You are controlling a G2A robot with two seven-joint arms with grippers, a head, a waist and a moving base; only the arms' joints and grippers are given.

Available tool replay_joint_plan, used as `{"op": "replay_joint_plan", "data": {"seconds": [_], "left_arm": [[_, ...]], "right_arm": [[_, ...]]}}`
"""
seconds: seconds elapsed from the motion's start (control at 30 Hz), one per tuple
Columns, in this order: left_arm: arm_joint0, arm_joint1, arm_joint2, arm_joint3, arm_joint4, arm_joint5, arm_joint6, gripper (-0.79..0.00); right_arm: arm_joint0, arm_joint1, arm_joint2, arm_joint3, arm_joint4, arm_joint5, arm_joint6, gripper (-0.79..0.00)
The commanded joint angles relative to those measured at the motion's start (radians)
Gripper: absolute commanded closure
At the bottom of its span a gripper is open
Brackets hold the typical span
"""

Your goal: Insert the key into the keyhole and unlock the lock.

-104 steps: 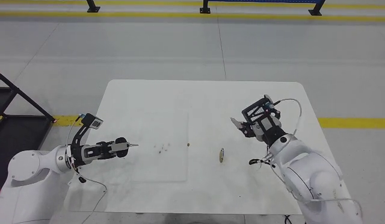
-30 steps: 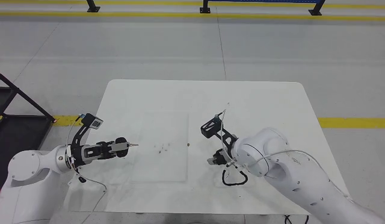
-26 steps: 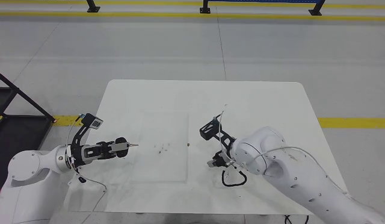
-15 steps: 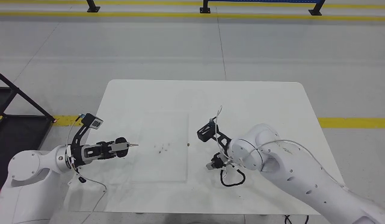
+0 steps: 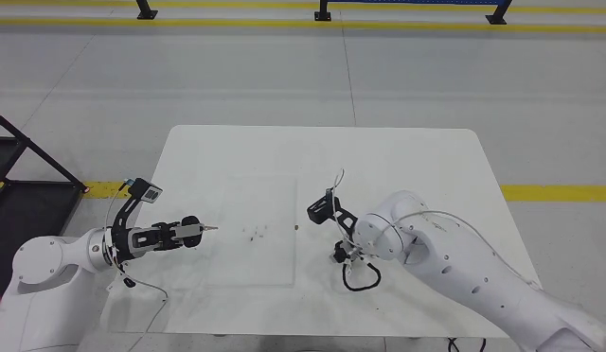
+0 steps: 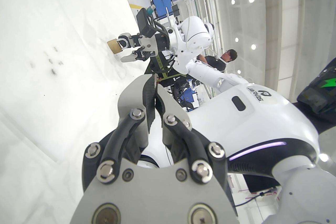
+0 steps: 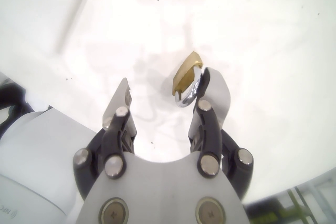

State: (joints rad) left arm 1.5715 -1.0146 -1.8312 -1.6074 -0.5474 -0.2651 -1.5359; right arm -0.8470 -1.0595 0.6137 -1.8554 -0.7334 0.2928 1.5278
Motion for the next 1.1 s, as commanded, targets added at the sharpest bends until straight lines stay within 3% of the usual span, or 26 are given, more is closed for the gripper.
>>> {"op": "replay_joint_plan", "data": {"seconds": [0.0, 0.27, 0.57, 0.63, 0.73, 1.07], "left_arm": [[0.0, 0.0, 0.0, 0.0, 0.0, 0.0, 0.0, 0.0], [0.0, 0.0, 0.0, 0.0, 0.0, 0.0, 0.0, 0.0], [0.0, 0.0, 0.0, 0.0, 0.0, 0.0, 0.0, 0.0], [0.0, 0.0, 0.0, 0.0, 0.0, 0.0, 0.0, 0.0], [0.0, 0.0, 0.0, 0.0, 0.0, 0.0, 0.0, 0.0], [0.0, 0.0, 0.0, 0.0, 0.0, 0.0, 0.0, 0.0]], "right_arm": [[0.006, -0.001, -0.006, 0.008, 0.005, 0.002, -0.002, -0.419], [0.029, -0.002, -0.035, 0.035, 0.02, 0.015, -0.015, -0.44], [0.059, -0.001, -0.07, 0.067, 0.044, 0.032, -0.031, -0.369], [0.065, 0.0, -0.078, 0.074, 0.046, 0.033, -0.033, -0.28], [0.077, 0.002, -0.092, 0.08, 0.056, 0.04, -0.04, 0.0], [0.121, 0.016, -0.125, 0.074, 0.104, 0.059, -0.059, 0.0]]}}
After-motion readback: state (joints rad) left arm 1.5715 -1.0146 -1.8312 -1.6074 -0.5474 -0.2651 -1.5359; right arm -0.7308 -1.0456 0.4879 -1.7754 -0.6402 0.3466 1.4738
